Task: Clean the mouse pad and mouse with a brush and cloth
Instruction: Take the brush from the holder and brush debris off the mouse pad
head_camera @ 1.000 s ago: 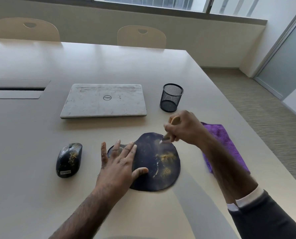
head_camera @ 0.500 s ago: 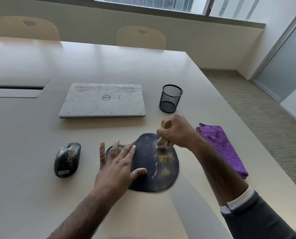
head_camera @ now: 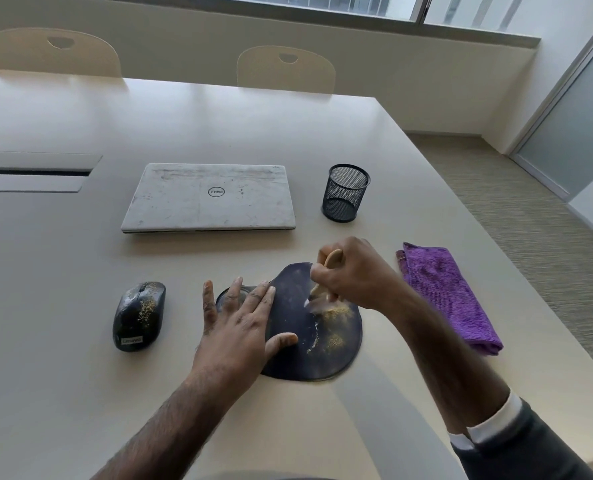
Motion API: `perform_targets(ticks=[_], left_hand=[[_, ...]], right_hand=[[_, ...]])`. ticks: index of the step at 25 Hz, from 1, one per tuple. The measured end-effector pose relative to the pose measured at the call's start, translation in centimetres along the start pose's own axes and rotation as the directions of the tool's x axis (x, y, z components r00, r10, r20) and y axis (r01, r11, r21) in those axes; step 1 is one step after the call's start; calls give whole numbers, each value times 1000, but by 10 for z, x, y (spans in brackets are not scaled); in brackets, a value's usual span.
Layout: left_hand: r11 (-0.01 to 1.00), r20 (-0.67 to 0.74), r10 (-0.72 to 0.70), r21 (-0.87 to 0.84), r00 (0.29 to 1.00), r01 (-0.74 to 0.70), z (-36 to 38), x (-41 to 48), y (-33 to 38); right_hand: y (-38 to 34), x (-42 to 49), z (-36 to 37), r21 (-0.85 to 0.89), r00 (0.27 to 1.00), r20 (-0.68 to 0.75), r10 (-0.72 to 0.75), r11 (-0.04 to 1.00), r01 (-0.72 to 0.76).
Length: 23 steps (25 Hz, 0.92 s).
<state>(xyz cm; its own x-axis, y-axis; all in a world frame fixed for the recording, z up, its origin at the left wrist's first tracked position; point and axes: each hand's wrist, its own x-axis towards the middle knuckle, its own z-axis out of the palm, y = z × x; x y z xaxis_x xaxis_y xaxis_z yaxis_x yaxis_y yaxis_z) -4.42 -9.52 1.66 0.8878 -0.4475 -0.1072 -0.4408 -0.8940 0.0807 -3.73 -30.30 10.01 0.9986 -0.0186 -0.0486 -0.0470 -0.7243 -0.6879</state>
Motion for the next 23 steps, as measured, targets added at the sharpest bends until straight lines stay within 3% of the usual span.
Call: perform_targets(ticks=[6, 9, 12, 16, 20, 23], left_hand=[[999, 91, 35, -24, 995, -33, -12, 1, 2], [998, 116, 36, -45, 993, -31, -12, 0, 2], [998, 130, 36, -64, 991, -28, -12, -1, 1], [998, 142, 29, -64, 989, -20, -13, 0, 3], [997, 133, 21, -74, 991, -11, -10, 1, 3], [998, 139, 16, -63, 990, -7, -10, 0, 3]], right_hand=[[-1, -6, 2, -56, 999, 10, -50, 997, 51], [-3, -9, 1, -66, 996, 82, -46, 997, 51], [-6, -10, 3, -54, 996, 51, -68, 996, 71], [-10, -11, -1, -59, 982, 182, -40, 997, 52], [-20, -11, 12, -35, 984, 91, -150, 987, 154], [-18, -14, 14, -35, 975, 191, -110, 992, 119]])
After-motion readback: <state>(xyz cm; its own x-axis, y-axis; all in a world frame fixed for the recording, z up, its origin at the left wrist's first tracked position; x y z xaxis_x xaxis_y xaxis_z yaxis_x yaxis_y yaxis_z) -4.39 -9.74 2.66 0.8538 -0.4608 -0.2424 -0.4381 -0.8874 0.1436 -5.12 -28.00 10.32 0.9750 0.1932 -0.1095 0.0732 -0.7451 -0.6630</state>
